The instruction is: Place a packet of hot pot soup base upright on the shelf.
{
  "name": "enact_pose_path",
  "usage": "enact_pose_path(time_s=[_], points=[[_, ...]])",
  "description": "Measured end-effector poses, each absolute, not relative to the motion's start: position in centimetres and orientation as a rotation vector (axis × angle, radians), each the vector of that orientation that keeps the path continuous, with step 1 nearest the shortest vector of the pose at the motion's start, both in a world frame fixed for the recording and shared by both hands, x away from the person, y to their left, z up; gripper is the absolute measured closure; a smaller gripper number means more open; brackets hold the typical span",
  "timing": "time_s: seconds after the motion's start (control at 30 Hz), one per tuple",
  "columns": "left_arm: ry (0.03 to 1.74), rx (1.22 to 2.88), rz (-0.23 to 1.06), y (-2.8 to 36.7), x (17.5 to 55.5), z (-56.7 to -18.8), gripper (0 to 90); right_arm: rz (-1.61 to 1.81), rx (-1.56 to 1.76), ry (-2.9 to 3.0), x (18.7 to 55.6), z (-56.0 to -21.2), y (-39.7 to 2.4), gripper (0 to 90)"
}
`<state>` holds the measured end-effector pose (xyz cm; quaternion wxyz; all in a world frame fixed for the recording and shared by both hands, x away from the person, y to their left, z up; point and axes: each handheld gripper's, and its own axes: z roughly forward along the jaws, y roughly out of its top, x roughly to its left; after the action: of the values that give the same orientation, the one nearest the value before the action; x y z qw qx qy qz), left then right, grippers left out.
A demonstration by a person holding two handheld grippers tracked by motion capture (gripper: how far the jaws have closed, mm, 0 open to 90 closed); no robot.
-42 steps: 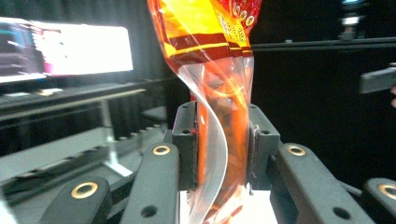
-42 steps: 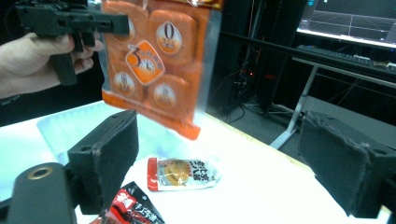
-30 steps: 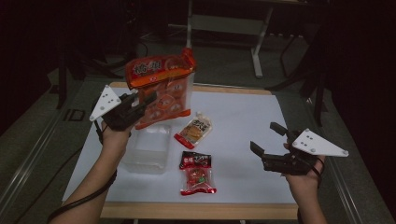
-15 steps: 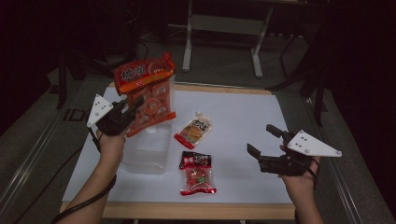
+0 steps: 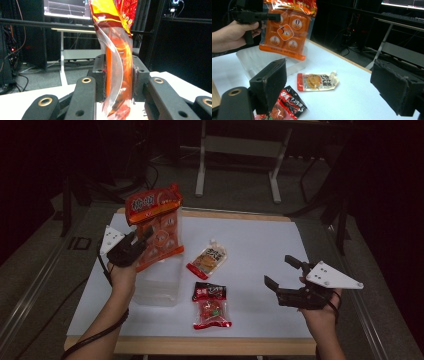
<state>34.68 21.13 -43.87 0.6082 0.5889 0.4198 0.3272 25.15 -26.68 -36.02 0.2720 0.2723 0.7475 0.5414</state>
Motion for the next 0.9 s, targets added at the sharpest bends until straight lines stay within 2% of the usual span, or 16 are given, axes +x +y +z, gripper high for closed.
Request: enact_pose_path(time_s=[0.5, 0.9], points=[[1.036, 1.454, 0.661, 21.4, 35.8, -45.2, 71.4, 1.443, 0.735, 2.031, 25.3, -36.4, -26.6, 13.6], [1.019, 1.554, 0.649, 21.5, 35.9, -45.0, 71.2, 1.442, 0.733, 2.053, 25.4, -36.7, -26.3, 13.8]])
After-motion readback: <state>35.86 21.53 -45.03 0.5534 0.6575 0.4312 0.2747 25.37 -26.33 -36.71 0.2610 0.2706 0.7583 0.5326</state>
